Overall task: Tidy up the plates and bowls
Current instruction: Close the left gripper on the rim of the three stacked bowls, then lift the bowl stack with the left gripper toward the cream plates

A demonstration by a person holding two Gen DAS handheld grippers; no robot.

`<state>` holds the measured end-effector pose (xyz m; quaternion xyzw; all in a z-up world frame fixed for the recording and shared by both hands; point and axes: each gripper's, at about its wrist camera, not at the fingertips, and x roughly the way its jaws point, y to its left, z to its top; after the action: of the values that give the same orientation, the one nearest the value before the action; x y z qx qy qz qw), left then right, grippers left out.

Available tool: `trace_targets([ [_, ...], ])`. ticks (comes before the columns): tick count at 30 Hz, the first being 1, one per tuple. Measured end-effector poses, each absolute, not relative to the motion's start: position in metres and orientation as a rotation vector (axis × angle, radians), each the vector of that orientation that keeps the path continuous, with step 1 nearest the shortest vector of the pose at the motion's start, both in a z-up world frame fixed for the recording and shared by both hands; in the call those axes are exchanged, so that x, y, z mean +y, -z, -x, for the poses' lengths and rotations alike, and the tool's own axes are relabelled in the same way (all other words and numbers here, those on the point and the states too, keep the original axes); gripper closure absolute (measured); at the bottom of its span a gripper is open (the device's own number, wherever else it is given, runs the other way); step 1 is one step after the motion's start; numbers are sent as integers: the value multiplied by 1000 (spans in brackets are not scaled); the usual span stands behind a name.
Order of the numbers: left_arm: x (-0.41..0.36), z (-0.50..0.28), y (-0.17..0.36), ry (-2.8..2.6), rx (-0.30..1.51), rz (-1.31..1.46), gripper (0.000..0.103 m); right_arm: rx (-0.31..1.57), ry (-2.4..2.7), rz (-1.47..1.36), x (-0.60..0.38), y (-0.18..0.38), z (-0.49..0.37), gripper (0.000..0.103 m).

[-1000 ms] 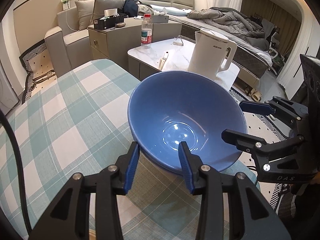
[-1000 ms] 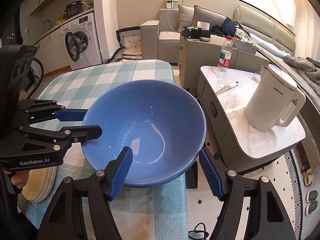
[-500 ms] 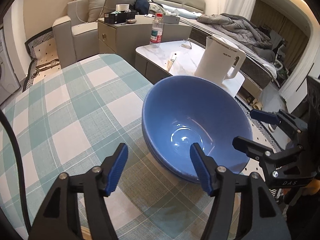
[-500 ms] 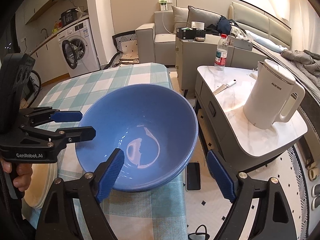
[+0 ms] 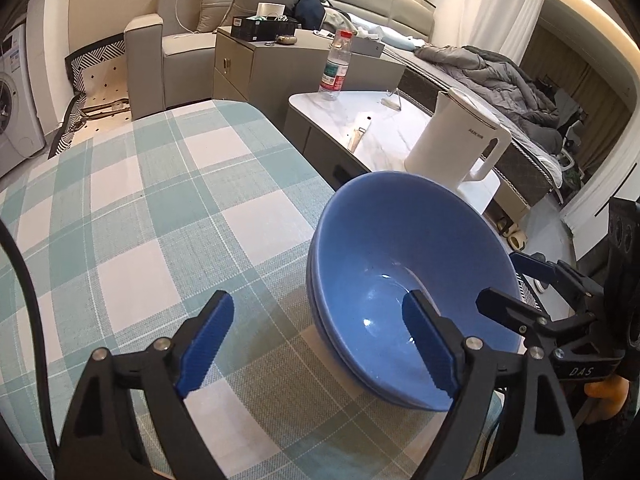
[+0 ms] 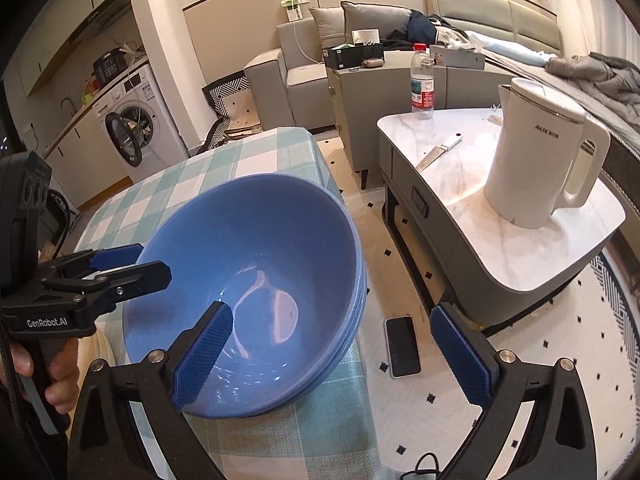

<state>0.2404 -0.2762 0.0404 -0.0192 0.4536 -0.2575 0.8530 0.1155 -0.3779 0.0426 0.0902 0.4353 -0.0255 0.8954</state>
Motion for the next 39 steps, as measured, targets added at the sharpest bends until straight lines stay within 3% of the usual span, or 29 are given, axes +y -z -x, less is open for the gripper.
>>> trace_targets([
  [10,-285,-242,-35,593,967,40,18,885,-8,-249,-384,-35,-120,3],
  [12,-287,-241,-35,602,965,35,20,886,-15,-249,-384,-34,-121,9],
  [15,-292,-239,-35,623,975,23,30,894,-25,-239,-381,-32,-122,22],
  [19,-297,-237,-34,641,982,3,50,901,-48,-240,-378,-30,-124,32],
  [23,-300,-233,-34,623,978,-38,55,899,-54,-255,-378,-30,-123,36],
  [39,-298,-226,-38,632,975,-47,57,889,-43,-243,-375,-34,-115,37],
])
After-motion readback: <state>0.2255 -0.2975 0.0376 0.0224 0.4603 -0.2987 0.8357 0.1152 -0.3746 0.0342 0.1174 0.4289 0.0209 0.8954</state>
